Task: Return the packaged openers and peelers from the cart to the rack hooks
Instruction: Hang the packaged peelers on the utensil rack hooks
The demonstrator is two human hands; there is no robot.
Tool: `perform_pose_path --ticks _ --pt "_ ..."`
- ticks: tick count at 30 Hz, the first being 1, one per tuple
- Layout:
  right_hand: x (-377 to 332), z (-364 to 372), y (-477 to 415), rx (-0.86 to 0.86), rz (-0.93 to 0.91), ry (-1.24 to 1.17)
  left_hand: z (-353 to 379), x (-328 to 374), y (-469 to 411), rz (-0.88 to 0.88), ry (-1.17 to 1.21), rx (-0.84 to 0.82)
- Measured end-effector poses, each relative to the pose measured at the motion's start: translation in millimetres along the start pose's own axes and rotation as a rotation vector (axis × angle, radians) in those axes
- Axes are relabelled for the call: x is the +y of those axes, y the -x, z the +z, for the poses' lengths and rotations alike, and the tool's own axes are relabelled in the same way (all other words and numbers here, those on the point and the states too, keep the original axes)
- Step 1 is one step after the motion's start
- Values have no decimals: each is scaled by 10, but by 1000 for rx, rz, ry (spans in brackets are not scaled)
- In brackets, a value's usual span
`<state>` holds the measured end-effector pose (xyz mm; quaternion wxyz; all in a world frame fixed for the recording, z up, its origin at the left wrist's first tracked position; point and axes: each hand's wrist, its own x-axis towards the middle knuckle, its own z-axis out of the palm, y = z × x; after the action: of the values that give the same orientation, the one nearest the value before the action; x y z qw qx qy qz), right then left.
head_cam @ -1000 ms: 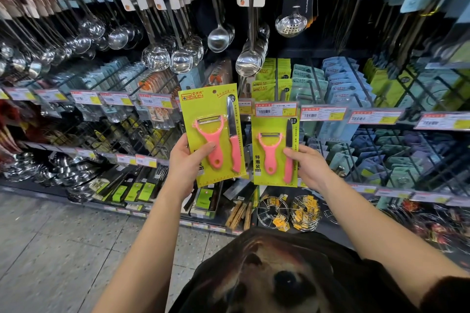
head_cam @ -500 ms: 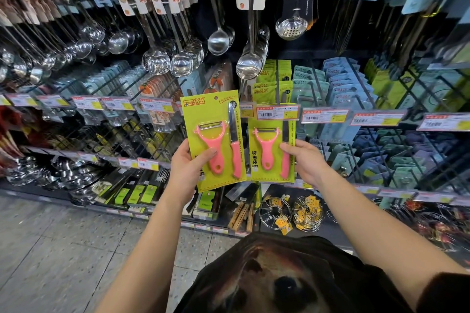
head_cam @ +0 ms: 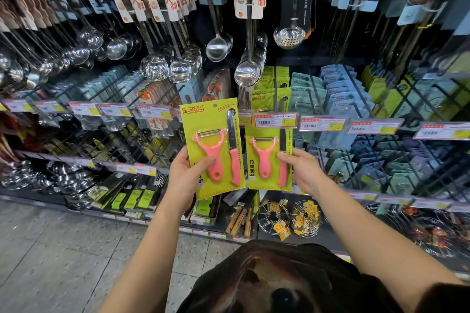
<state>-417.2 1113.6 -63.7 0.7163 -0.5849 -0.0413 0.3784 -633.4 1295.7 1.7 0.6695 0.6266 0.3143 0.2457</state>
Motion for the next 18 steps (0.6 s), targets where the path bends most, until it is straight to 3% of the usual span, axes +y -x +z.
perform_pose_path --ticks 13,18 --pt "-61 65 -15 26 57 -61 -34 32 -21 -8 13 -2" --pt "-234 101 -314 59 21 64 -28 -7 -12 -19 -1 -33"
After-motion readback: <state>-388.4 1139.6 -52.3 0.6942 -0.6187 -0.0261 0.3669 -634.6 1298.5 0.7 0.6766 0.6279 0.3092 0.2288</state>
